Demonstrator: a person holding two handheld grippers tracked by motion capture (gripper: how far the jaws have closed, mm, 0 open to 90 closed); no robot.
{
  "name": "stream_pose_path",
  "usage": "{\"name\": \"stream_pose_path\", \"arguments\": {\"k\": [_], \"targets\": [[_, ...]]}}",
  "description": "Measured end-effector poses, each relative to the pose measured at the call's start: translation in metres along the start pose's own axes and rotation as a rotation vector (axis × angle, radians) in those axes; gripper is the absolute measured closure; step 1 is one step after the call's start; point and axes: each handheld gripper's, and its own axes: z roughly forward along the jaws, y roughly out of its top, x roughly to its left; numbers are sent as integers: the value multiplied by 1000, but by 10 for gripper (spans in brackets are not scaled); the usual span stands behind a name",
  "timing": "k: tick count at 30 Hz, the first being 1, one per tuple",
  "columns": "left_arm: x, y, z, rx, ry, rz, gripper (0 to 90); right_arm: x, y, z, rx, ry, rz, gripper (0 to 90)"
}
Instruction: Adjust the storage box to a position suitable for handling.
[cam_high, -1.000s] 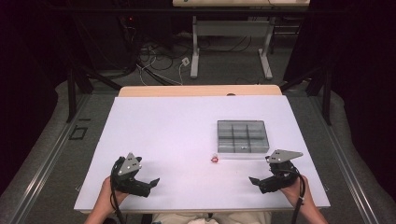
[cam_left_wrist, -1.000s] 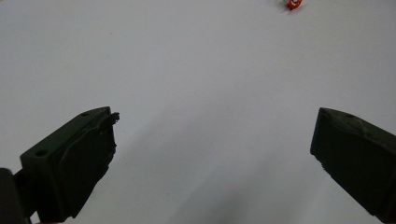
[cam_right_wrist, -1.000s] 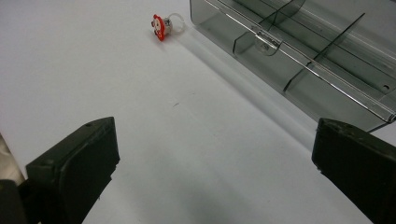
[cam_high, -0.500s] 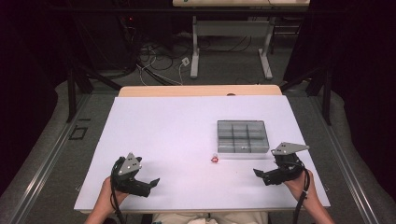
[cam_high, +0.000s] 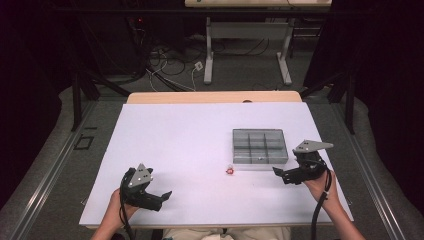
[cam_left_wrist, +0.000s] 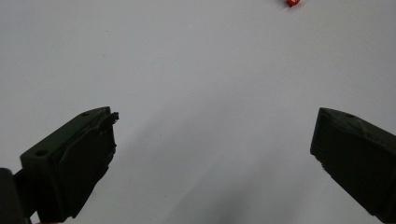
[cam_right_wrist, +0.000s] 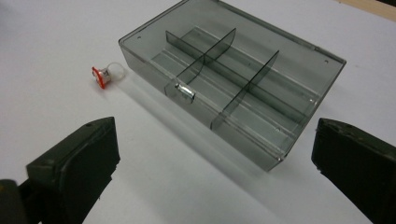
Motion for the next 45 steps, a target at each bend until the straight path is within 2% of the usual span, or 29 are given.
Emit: {"name": "stream_pose_path", "arguments": {"k": [2,10,19,23,26,32,33,34,36,37,38,40,41,43,44,45], "targets": [[0,0,0,-1,-1,-1,1,-3,5,4,-1,-4,-11,3],[0,0,-1,-2,-3,0,1,-13,18,13,-18,-11,6,12],[0,0,-1,-1,-1,1,1,-28,29,25,-3,-36,13,13],[-1,0,-1,-2,0,1,0,-35,33,30,-2,-42,34,19],[-1,0,0,-7,2,3,0,-43,34,33,-21,-61,60,19],[-1,0,-1,3,-5,2,0,-52,33,37,-11,-83,81,37],[0,0,-1,4,-7,5,0,-53,33,38,-9,-89,83,53],[0,0,-1,6,-8,7,0,-56,35,40,-3,-113,93,144],[-1,0,0,2,-4,0,0,-57,35,40,3,-118,99,157],[-1,0,0,3,-4,1,0,-59,36,40,5,-124,103,194],[0,0,-1,7,-6,0,0,-63,38,40,3,-137,105,292],[-1,0,-1,4,-1,-4,0,-64,38,40,6,-139,107,297],[0,-1,-1,0,3,-5,0,-67,37,41,14,-132,98,406],[0,0,-1,8,3,-1,0,-68,36,40,17,-134,94,487],[-1,-1,-1,3,4,-4,0,-68,36,40,17,-134,94,487],[0,0,-1,12,-6,-4,0,-68,35,39,5,-147,84,548]]}}
